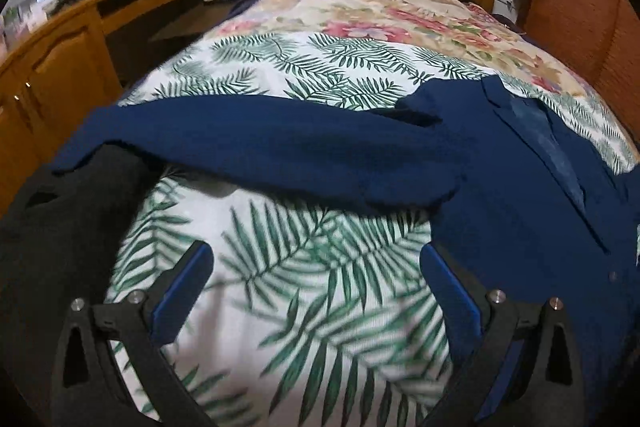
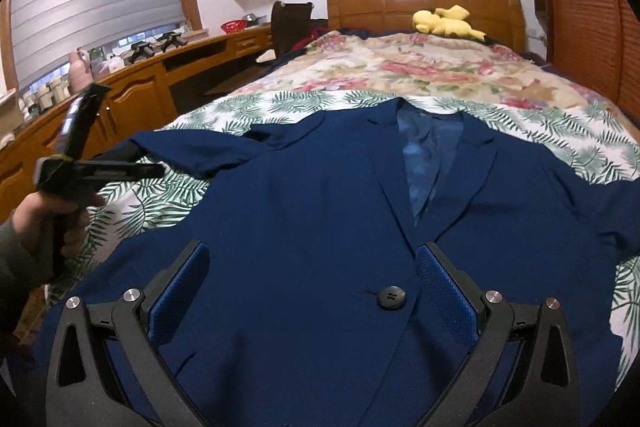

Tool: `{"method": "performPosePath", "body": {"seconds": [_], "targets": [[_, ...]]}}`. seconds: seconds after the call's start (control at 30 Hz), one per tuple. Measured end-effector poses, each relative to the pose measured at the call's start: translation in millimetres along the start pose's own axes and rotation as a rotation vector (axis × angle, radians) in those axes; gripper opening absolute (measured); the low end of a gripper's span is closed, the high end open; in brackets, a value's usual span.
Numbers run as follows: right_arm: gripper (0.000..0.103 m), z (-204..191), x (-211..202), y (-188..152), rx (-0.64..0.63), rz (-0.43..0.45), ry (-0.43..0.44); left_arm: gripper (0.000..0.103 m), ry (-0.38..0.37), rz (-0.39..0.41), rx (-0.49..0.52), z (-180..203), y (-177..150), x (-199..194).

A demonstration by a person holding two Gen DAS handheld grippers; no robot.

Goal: Fold large clothes
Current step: 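Grasp the navy jacket's sleeve with the left gripper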

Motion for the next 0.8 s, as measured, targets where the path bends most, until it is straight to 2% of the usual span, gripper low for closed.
{"method": "performPosePath", "body": {"seconds": [0.13, 0.23, 0.33, 0.5, 0.57, 0.67, 0.73, 0.8], "targets": [[0.103, -1, 1, -2, -0.004, 0.001, 0.006, 0.102, -0.038, -0.02, -0.052, -7, 17, 16], [0.103, -2, 1, -3, -0.001, -0.001, 0.006, 0.097, -0.062, -0.043, -0.111, -16, 28, 29], [0.103, -2, 3, -4, 0.002, -0.006, 0.005, 0.092, -0.104, -0.058, -0.213, -37, 35, 40], [0.103, -3, 6, -6, -0.001, -0.013, 0.002, 0.062, -0.147, -0.042, -0.336, -65, 43, 47], [0.103, -3, 6, -6, 0.003, -0.012, 0.004, 0.05, -0.157, -0.043, -0.356, -68, 43, 48], [0.103, -3, 7, -7, 0.006, -0.016, 0.001, 0.039, -0.169, -0.046, -0.386, -72, 46, 54], [0.103, -2, 7, -8, 0.006, -0.016, -0.002, 0.027, -0.171, -0.046, -0.394, -70, 48, 57], [0.103, -3, 6, -8, 0.002, -0.012, -0.008, 0.008, -0.192, -0.043, -0.399, -67, 50, 57]]}}
Point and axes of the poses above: each gripper's, at about its wrist camera, not at the fingertips, and x roughly the way its jaws point, z to its right, y to its top, the point moved 8 cm from there along x, roughly the way its jaws point, and after that the axes turned 11 degrees about -z, right-handed, at the moved point
